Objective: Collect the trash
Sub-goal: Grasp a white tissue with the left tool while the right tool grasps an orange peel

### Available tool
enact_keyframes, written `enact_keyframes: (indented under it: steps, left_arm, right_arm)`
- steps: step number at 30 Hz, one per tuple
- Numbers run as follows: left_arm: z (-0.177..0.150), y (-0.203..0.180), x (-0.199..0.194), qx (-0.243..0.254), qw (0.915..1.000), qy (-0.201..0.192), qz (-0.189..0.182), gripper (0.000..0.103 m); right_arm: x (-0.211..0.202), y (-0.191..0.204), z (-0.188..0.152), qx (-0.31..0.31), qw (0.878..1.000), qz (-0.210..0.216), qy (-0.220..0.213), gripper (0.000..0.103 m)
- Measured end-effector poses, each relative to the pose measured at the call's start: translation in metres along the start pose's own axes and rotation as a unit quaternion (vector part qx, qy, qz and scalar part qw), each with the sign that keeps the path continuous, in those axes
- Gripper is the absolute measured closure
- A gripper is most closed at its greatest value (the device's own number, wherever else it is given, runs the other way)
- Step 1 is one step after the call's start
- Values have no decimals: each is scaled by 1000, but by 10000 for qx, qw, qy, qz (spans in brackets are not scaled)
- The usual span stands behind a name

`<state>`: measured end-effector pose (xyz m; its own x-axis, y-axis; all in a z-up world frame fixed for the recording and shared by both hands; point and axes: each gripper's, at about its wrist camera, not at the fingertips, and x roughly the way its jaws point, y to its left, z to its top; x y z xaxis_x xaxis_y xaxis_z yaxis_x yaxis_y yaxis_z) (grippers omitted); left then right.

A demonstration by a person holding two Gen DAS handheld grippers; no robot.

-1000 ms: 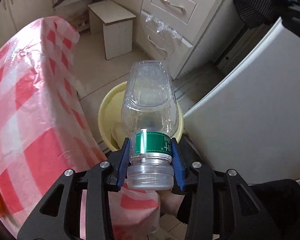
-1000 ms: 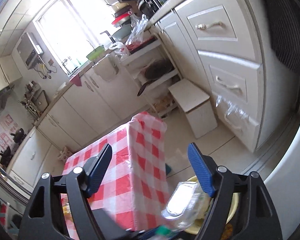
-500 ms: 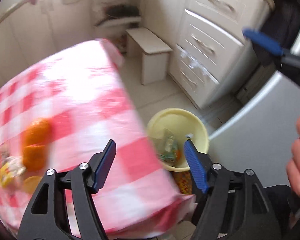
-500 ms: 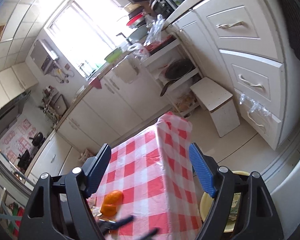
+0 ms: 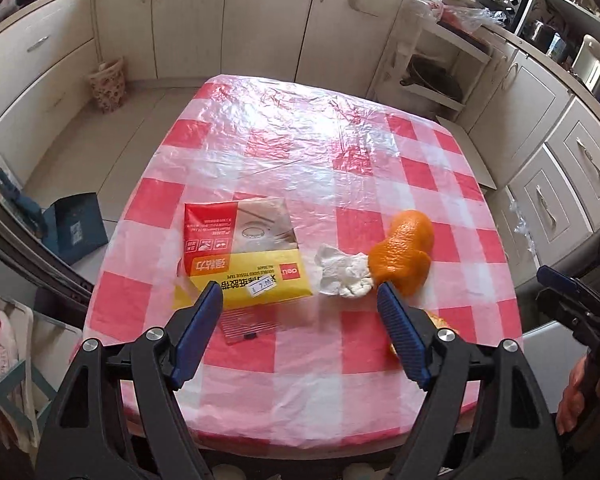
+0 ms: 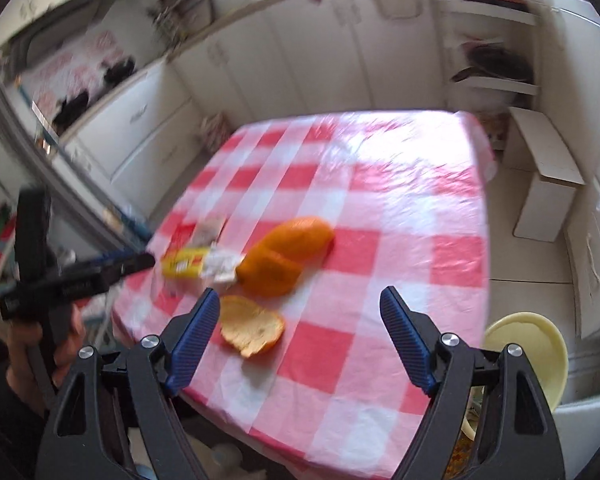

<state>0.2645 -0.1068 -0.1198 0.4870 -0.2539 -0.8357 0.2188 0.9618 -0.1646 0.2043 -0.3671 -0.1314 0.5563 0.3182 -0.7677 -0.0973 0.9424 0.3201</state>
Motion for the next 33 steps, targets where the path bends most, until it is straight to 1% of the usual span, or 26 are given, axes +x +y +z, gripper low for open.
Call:
enact_keyframes:
  steps: [3,5,7,9,11,13,15,17,19,20,21,22,23,24,26,27,29,30,31,32,33]
  left_arm:
    - [-8,-13,14,526,9984,42,218,27]
    - [-9,-23,18,987,9942,27,419,27]
    - [-9,-33,20,1451,9876,-51,601,27]
    - [-6,-40,25,1837,9809,-49,640,27]
    - [-4,-49,35,2188,9738,47,617,27]
    - [-4,-57,48,2507,9661,177,586,27]
    - [-5,-65,57,2768,9591,260,532,27]
    - [-4,-72,67,2948,9536,304,526,27]
    - [-1,-77,77,2997,9522,356,479,27]
    - [0,-78,82,2989,9524,386,468,28]
    - [1,-79,86,2976,9527,437,434,30]
    - [2,-79,89,2933,9539,502,392,39]
    - [2,-79,92,2888,9550,577,351,53]
    - [1,-79,95,2857,9555,653,319,69]
    - [-1,-79,95,2882,9546,705,281,78]
    - [-2,-79,94,2908,9538,690,294,81]
    - [-2,-76,89,2818,9566,709,219,83]
    - [-2,-74,86,2784,9578,694,181,84]
    - [-2,-73,81,2756,9590,646,154,84]
    - [-1,-72,77,2730,9599,617,123,84]
    - [0,-70,73,2697,9611,595,81,84]
  right_arm:
    - [23,15,-4,-258,9992,-57,299,24]
    - [40,23,-10,-383,9978,-104,540,24]
    - [55,28,-14,-432,9962,-174,730,24]
    - [67,30,-17,-433,9949,-225,880,25]
    - [76,31,-21,-445,9937,-250,997,31]
    - [83,31,-24,-465,9927,-253,1081,42]
    - [88,30,-25,-483,9920,-246,1136,49]
    - [89,29,-26,-497,9926,-271,1070,57]
    - [89,27,-25,-451,9931,-245,1053,80]
    - [88,25,-24,-423,9934,-261,1035,83]
    - [87,24,-24,-421,9937,-276,1002,89]
    - [84,22,-23,-414,9942,-295,946,94]
    - [79,19,-21,-400,9949,-318,875,94]
    - [75,16,-19,-382,9954,-343,810,95]
    - [67,10,-16,-338,9961,-384,715,95]
    - [62,5,-15,-292,9966,-404,663,95]
    - [56,-1,-14,-210,9970,-406,629,95]
    - [55,-4,-15,-138,9971,-352,657,90]
    - [54,-7,-15,-61,9972,-256,702,81]
    - [52,-9,-17,-4,9975,-187,686,55]
    - [51,-8,-18,-2,9978,-133,656,47]
